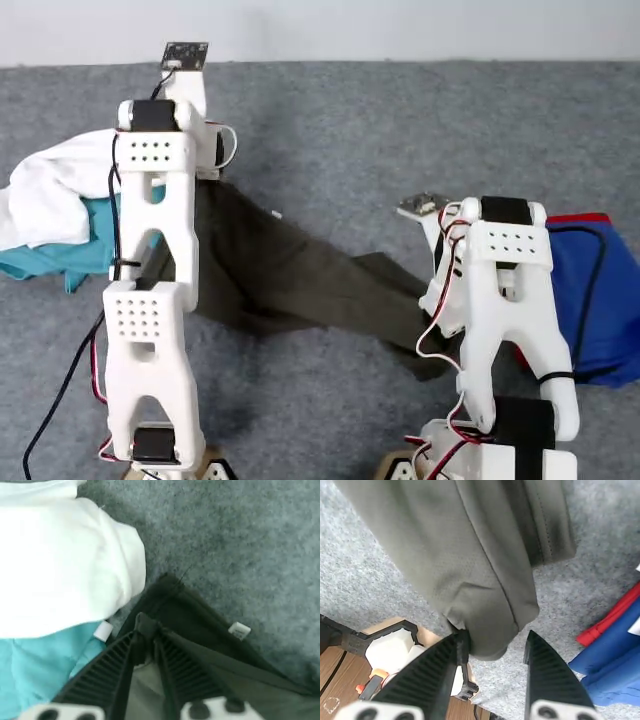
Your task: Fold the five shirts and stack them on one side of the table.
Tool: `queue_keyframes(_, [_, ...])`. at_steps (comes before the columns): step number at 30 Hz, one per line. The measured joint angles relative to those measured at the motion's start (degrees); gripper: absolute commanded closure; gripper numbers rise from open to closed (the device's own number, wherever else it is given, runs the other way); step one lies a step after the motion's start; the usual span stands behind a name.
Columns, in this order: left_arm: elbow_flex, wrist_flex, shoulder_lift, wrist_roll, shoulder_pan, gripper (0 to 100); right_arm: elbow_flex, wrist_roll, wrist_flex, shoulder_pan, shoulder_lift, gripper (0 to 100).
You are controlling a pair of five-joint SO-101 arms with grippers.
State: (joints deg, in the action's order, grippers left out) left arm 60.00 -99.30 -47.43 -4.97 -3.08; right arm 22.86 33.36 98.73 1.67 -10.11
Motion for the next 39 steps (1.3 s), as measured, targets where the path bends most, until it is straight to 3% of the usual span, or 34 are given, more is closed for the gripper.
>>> queue_keyframes(7, [-23.91,-0.09,15.47,2.37,-0.97,99,0.00,0.00,0.00,0.00,0.00,81.9])
queue_keyframes(14, [-51.78,0.00,42.99,10.11,-1.93,99,0.00,0.53,1.49,0.00,-4.40,81.9])
queue_keyframes(23, [-80.88,-0.09,78.42,25.76,-2.20,99,4.31,12.57,1.76,-0.09,-29.19,81.9])
queue_keyframes(27, [-90.37,-0.09,91.87,34.02,-2.20,99,9.67,14.07,1.23,-0.09,-40.97,81.7])
queue_keyframes(32, [-98.99,0.09,107.78,37.63,-2.20,99,17.76,3.60,-9.76,-0.18,-46.24,81.7])
queue_keyframes(36, [-104.88,1.32,117.98,37.71,-2.20,99,20.04,-5.98,-20.04,-0.18,-38.33,81.9])
queue_keyframes(39, [-109.19,2.11,122.55,37.80,-2.20,99,16.35,-8.97,-22.24,-3.16,-27.69,81.9])
